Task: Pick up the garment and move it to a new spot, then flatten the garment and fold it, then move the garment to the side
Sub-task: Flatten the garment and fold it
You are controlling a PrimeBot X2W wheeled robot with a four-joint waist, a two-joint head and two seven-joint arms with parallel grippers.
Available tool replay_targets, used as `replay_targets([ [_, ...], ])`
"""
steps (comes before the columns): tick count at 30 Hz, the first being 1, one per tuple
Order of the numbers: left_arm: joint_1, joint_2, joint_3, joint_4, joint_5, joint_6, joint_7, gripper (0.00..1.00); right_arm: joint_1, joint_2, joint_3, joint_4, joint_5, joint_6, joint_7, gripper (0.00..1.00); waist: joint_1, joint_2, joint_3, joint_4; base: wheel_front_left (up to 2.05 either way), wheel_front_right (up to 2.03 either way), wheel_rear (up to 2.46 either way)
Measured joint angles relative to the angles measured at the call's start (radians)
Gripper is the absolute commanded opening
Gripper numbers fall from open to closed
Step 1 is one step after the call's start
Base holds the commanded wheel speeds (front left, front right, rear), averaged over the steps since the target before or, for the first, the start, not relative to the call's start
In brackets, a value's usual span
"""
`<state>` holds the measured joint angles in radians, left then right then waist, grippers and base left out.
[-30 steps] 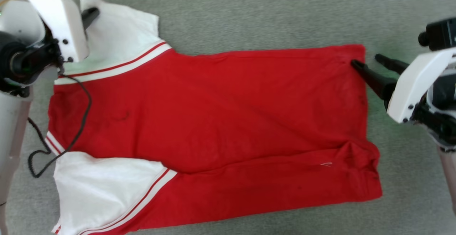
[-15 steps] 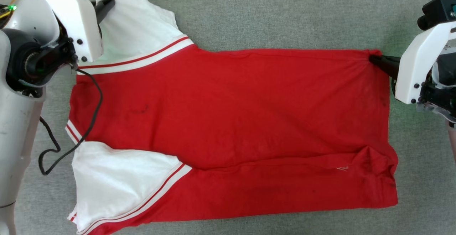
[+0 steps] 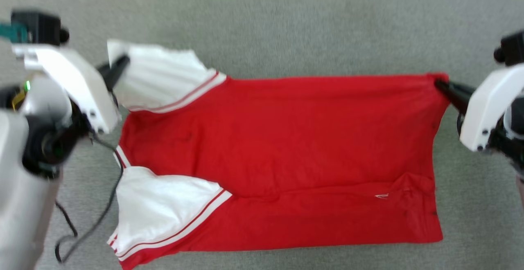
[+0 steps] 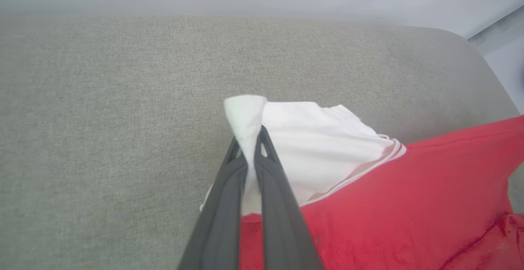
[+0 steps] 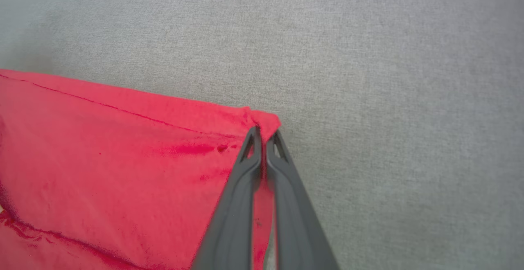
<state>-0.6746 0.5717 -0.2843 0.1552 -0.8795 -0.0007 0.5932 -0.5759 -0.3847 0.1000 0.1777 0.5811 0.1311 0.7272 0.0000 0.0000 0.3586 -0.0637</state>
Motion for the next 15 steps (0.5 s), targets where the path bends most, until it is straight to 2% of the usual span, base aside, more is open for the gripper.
replay_targets([
  [7, 0.293, -0.015, 0.041, -0.093, -0.049, 0.046, -0.091, 0.00, 0.178, 0.028, -0.057, -0.023, 0.000, 0.000, -0.033, 0.00, -0.0001, 0.0000, -0.113, 0.014, 0.00, 0.00, 0.00],
  [13, 0.526, -0.086, 0.041, -0.089, -0.121, 0.056, -0.142, 0.00, 0.320, 0.070, -0.084, -0.007, 0.016, 0.000, -0.077, 0.00, -0.0001, 0.0000, -0.174, 0.028, 0.00, 0.00, 0.00],
  [14, 0.550, -0.100, 0.039, -0.078, -0.132, 0.053, -0.153, 0.00, 0.343, 0.072, -0.082, -0.004, 0.015, 0.000, -0.085, 0.11, -0.0002, 0.0000, -0.179, 0.032, 0.00, 0.00, 0.00],
  [15, 0.569, -0.117, 0.037, -0.061, -0.142, 0.047, -0.164, 0.00, 0.365, 0.077, -0.085, 0.004, 0.016, 0.000, -0.094, 0.30, -0.0002, 0.0000, -0.184, 0.035, 0.00, 0.00, 0.00],
])
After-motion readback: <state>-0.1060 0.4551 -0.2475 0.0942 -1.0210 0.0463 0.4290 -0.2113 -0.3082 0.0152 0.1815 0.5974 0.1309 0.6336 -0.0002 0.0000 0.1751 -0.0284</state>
